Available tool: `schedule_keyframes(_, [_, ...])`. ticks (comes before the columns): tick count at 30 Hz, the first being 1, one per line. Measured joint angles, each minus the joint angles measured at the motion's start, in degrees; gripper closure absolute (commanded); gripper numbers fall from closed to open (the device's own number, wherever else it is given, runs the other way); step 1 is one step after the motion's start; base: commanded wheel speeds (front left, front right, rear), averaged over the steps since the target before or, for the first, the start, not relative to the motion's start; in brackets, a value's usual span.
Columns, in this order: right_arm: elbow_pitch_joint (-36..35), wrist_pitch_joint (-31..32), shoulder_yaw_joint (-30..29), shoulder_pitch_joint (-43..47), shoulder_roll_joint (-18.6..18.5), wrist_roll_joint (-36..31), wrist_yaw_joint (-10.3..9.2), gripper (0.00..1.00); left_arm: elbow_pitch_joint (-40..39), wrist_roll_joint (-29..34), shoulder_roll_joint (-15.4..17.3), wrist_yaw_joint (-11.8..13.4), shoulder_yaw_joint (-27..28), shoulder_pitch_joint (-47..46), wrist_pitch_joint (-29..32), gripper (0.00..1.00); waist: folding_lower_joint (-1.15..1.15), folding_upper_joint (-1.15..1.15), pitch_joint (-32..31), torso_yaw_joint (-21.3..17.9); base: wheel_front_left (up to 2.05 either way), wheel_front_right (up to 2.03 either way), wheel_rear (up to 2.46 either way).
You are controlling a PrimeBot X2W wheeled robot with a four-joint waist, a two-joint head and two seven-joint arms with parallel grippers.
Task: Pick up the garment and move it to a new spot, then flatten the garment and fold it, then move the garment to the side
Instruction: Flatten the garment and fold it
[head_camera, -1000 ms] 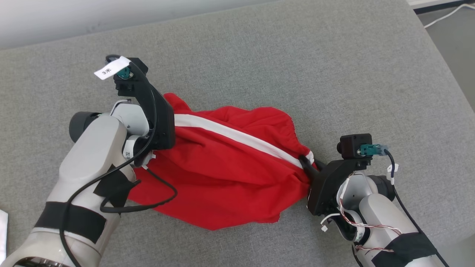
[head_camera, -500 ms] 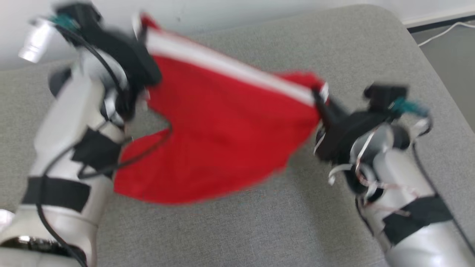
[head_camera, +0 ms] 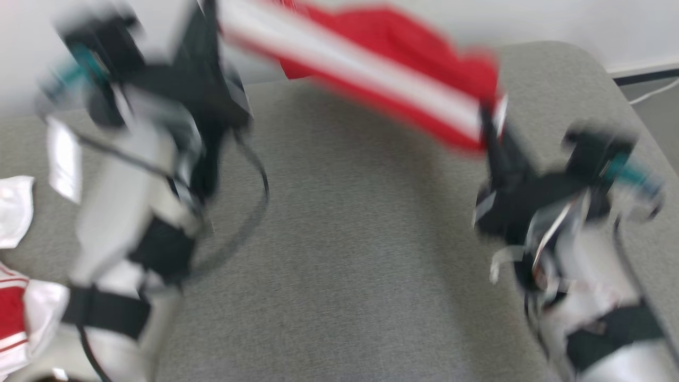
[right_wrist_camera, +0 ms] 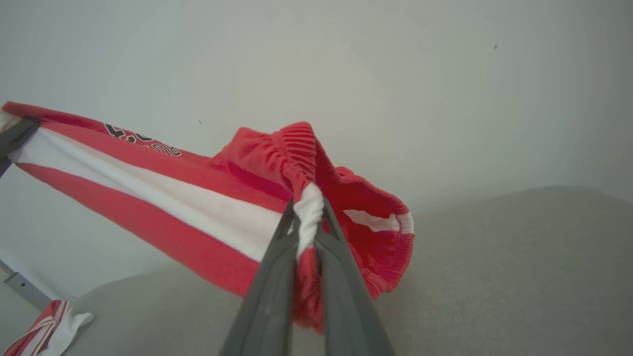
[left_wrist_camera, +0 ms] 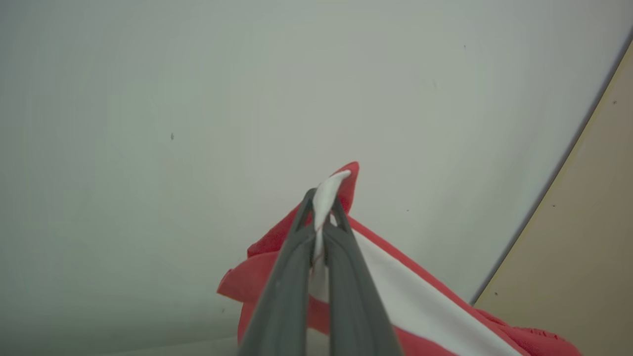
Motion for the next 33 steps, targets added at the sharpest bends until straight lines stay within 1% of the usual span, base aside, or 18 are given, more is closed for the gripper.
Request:
schedule_keyframes(1, [0.9,0.6,0.6,2.8,-0.1,0.0,0.13,1.0,0.1,0.0,0.1,-1.4,-1.2,2.9,0.1,1.0,0.0,0.0,-0.1,0.5,0.0,0.0,0.0])
schedule_keyframes(4, [3.2,1.8,2.1,10.6,-0.3,0.0,0.32,1.0,0.5,0.1,0.3,-3.6,-3.9,11.3,0.5,1.0,0.0,0.0,-0.2,1.9,0.0,0.0,0.0])
schedule_keyframes(5, [3.6,2.2,2.5,12.4,-0.3,0.1,0.36,1.0,0.7,0.2,0.5,-3.6,-4.4,13.5,0.4,1.0,0.0,0.0,-0.2,2.3,0.0,0.0,0.0])
schedule_keyframes(6, [3.9,2.6,2.8,13.8,-0.2,0.2,0.37,0.93,0.9,0.2,0.7,-3.7,-5.2,15.6,0.4,1.0,0.0,0.0,-0.1,2.8,0.0,0.0,0.0])
schedule_keyframes(7, [4.0,3.0,3.3,14.8,-0.1,0.3,0.62,0.79,1.0,0.2,1.0,-3.7,-5.7,17.2,0.4,1.0,0.0,0.0,0.0,3.2,0.0,0.0,0.0])
schedule_keyframes(8, [4.3,3.6,3.9,15.4,-0.1,0.8,1.27,0.67,1.3,0.3,1.2,-3.7,-6.0,18.6,0.1,1.0,0.0,0.0,0.1,3.6,0.0,0.0,0.0])
schedule_keyframes(9, [4.5,4.5,4.7,15.7,-0.1,1.2,1.98,0.59,1.3,0.3,1.5,-4.1,-6.0,19.6,-0.1,1.0,0.0,0.0,0.3,3.9,0.0,0.0,0.0])
schedule_keyframes(10, [4.5,5.1,5.3,15.9,0.1,1.3,2.41,0.24,1.5,0.3,1.9,-4.1,-5.8,20.4,-0.4,1.0,0.0,0.0,0.5,4.2,0.0,0.0,0.0])
schedule_keyframes(11, [4.7,5.8,6.0,16.0,0.1,1.3,2.49,0.0,1.8,0.3,2.3,-4.1,-5.7,20.9,-0.6,1.0,0.0,0.0,0.6,4.5,0.0,0.0,0.0])
schedule_keyframes(12, [4.9,6.7,6.6,16.1,0.1,1.3,2.88,0.0,1.9,0.3,2.6,-4.1,-5.5,21.5,-0.9,1.0,0.0,0.0,0.8,4.7,0.0,0.0,0.0])
schedule_keyframes(15, [4.9,9.1,8.2,16.3,-0.8,0.7,2.97,0.0,1.9,0.1,3.0,-4.2,-5.3,22.6,-1.2,1.0,0.01,0.0,0.9,5.2,0.0,0.0,0.0])
schedule_keyframes(18, [4.4,11.2,9.3,17.4,-3.0,-1.1,2.76,0.0,1.8,0.0,2.9,-4.6,-5.3,23.2,-1.5,1.0,0.01,0.0,0.8,5.4,0.0,0.0,0.0])
schedule_keyframes(20, [3.4,12.7,9.8,18.5,-4.0,-1.8,2.01,0.0,1.5,-0.1,3.0,-4.6,-5.2,23.9,-1.6,1.0,0.01,0.0,0.5,5.6,0.0,0.0,0.0])
schedule_keyframes(30, [-2.6,18.3,12.0,19.8,-4.9,-5.0,-1.63,0.0,0.1,-0.3,3.0,-4.7,-4.8,25.0,-2.1,1.0,0.01,0.0,0.3,5.9,0.0,0.0,0.0])
schedule_keyframes(31, [-2.9,18.7,12.0,19.8,-5.1,-5.3,-1.88,0.02,0.1,-0.3,3.0,-5.1,-4.8,25.0,-2.1,1.0,0.01,0.0,0.3,5.9,0.0,0.0,0.0])
schedule_keyframes(32, [-3.2,19.2,11.9,19.8,-5.2,-5.4,-2.2,0.12,0.0,-0.4,3.0,-5.1,-4.8,25.0,-2.1,1.0,0.01,0.0,0.3,6.0,0.0,0.0,0.0])
schedule_keyframes(33, [-3.6,19.6,11.8,19.8,-5.4,-5.4,-2.24,0.32,-0.1,-0.4,3.0,-5.1,-4.7,25.0,-2.1,1.0,0.0,0.0,0.4,6.0,0.0,0.0,0.0])
